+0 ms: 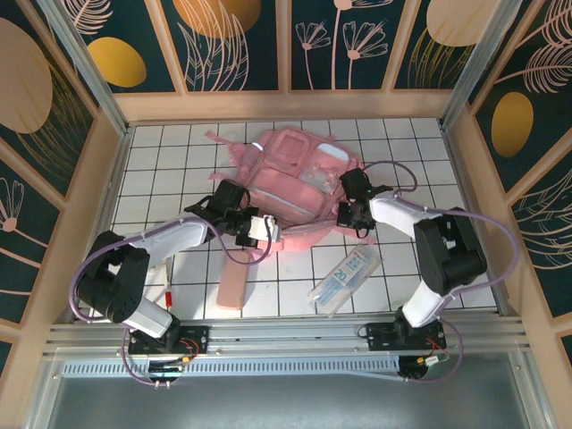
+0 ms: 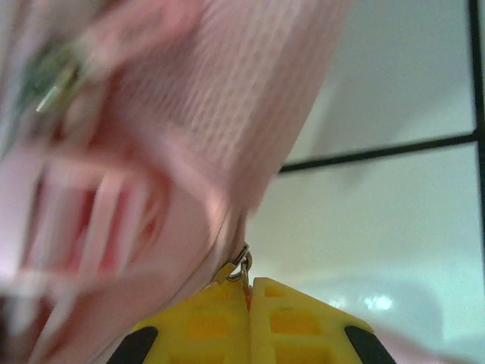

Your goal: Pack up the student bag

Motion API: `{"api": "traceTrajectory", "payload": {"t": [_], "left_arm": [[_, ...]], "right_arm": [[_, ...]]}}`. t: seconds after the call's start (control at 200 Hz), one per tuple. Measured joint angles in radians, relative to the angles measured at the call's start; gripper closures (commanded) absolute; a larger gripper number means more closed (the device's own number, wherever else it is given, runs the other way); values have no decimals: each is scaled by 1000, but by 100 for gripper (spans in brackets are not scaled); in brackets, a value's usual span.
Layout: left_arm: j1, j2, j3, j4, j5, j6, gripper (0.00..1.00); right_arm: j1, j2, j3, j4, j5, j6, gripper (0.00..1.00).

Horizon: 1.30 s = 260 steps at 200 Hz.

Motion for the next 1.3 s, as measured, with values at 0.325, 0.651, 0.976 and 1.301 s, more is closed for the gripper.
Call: {"api": "traceTrajectory", "payload": {"t": [0.325,0.651,0.976,1.301], "left_arm": [[-3,-28,-41,74,16,35,61],[-2,-256,-47,19,-3,-98,31],[0,-54,164,-99,-206,-45,36],[0,175,302,-163,-279,-23,36]], "right_arm": [[-87,66,72,76,-113,-69,82],[-161,-135,69,67,-81,-100,60],[-161,-172,175,13,-181,-145,60],[-161,-168,198,4,-206,-174,59]]}}
